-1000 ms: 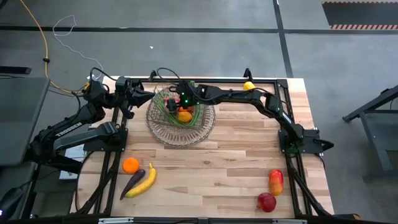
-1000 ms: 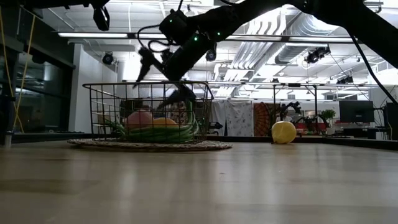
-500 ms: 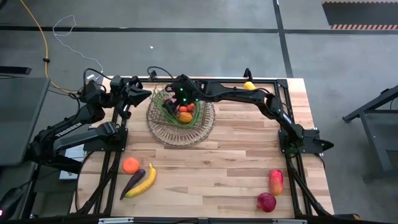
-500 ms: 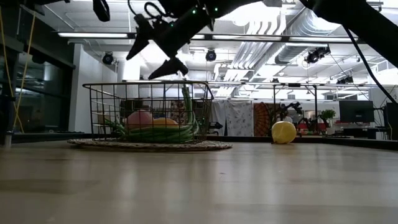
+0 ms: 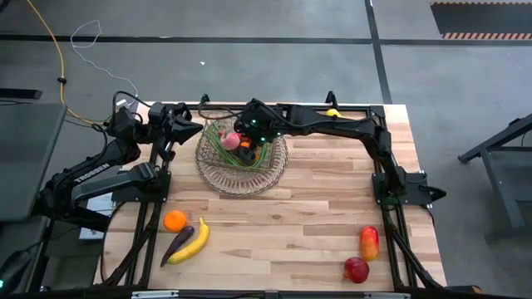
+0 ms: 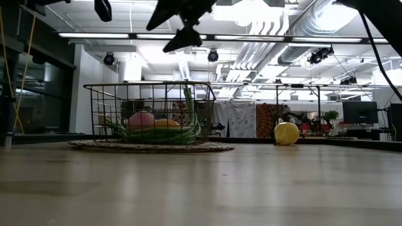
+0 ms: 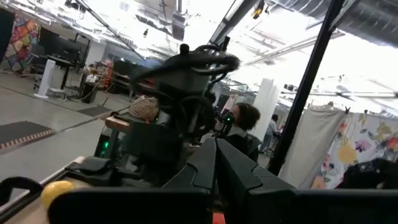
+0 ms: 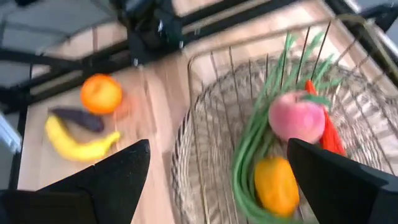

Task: Build produce basket
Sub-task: Put the yellow pear into the wire basket

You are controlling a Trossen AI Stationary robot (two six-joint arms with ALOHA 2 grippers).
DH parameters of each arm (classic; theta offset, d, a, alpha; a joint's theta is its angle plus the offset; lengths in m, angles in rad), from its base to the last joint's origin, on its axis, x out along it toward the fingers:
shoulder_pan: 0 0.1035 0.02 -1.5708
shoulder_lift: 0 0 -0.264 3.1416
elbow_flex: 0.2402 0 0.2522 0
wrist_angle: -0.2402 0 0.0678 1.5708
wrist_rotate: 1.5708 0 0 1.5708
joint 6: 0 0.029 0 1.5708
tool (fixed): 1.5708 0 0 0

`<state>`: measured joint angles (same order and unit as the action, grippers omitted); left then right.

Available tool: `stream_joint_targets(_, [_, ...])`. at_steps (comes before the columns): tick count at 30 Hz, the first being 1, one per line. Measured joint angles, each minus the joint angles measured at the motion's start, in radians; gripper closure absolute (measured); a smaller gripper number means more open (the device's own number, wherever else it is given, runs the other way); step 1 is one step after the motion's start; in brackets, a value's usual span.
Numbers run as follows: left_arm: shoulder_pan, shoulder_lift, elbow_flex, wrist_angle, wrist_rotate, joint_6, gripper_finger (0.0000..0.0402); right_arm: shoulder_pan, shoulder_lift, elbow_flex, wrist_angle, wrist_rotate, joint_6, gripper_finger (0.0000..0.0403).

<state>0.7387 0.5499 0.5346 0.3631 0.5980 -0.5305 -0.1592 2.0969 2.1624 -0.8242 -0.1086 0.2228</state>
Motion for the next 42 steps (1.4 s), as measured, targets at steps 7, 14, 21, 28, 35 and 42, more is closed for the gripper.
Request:
stream_joint_targets(7, [0.0, 0.003, 0.0, 0.0, -0.012, 0.052, 0.0401, 0.004, -0.062, 0.0, -0.129, -0.007, -0.084, 0.0036])
stream_joint_targets(14, [0.0, 0.027, 0.0, -0.006, -0.05, 0.053, 0.0401, 0.002, -0.167, -0.072, -0.219, -0.026, -0.182, 0.0036])
stream_joint_targets(21, [0.0, 0.053, 0.0, -0.016, -0.048, 0.074, 0.0401, -0.011, -0.537, -0.644, 0.201, -0.073, -0.076, 0.0036])
stream_joint_targets(28, [-0.003, 0.089, 0.0, -0.074, -0.05, 0.09, 0.0401, -0.011, -0.85, -1.044, 0.681, -0.068, 0.04, 0.0036])
stream_joint_targets(35, [-0.093, 0.114, 0.0, -0.06, -0.136, 0.104, 0.0401, -0.003, -0.994, -1.238, 1.028, -0.069, 0.057, 0.0036])
stream_joint_targets(42, [-0.242, 0.124, 0.0, -0.063, -0.294, 0.185, 0.0401, -0.003, -1.013, -1.262, 1.035, -0.072, 0.049, 0.0036])
